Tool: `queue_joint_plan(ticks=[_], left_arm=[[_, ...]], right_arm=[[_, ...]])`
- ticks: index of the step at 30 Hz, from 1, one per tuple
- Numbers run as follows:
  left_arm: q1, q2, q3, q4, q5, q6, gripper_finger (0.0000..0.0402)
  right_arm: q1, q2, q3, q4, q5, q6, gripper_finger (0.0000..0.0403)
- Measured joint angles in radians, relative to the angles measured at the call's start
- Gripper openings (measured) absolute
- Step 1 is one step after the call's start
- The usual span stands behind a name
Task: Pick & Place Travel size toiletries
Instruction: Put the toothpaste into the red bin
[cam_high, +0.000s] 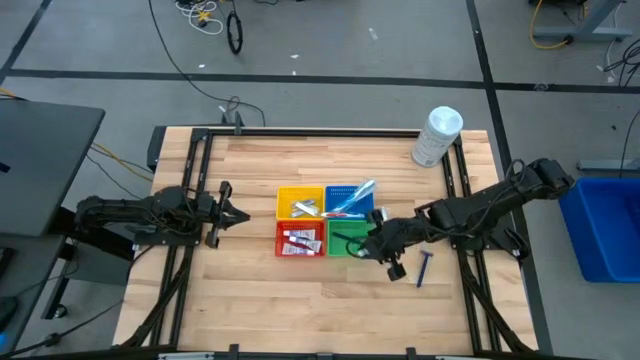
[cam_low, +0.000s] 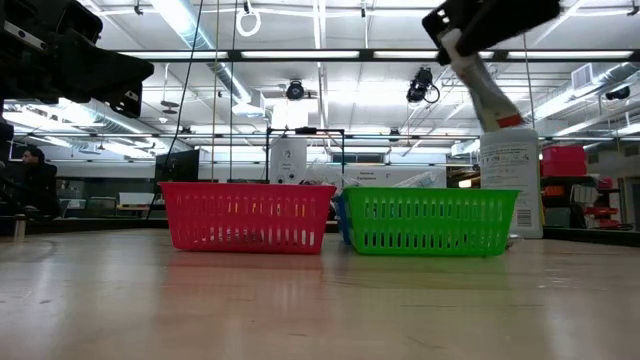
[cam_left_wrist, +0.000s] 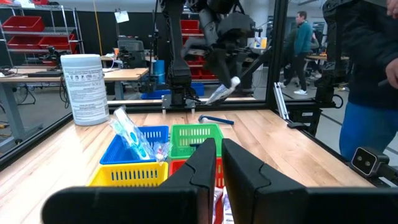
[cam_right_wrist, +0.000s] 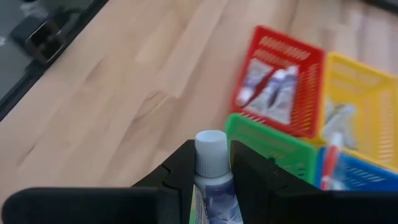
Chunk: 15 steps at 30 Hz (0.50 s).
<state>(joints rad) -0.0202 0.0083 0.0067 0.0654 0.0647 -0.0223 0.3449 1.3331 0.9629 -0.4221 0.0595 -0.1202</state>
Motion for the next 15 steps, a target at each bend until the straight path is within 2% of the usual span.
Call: queue_joint_plan(ticks=[15], left_arm=[[0.000,0.000,0.000,0.000,0.000,0.000,0.0032]], right_arm=[[-0.238,0.000,0.134,0.043,0.000,0.000,0.0095]])
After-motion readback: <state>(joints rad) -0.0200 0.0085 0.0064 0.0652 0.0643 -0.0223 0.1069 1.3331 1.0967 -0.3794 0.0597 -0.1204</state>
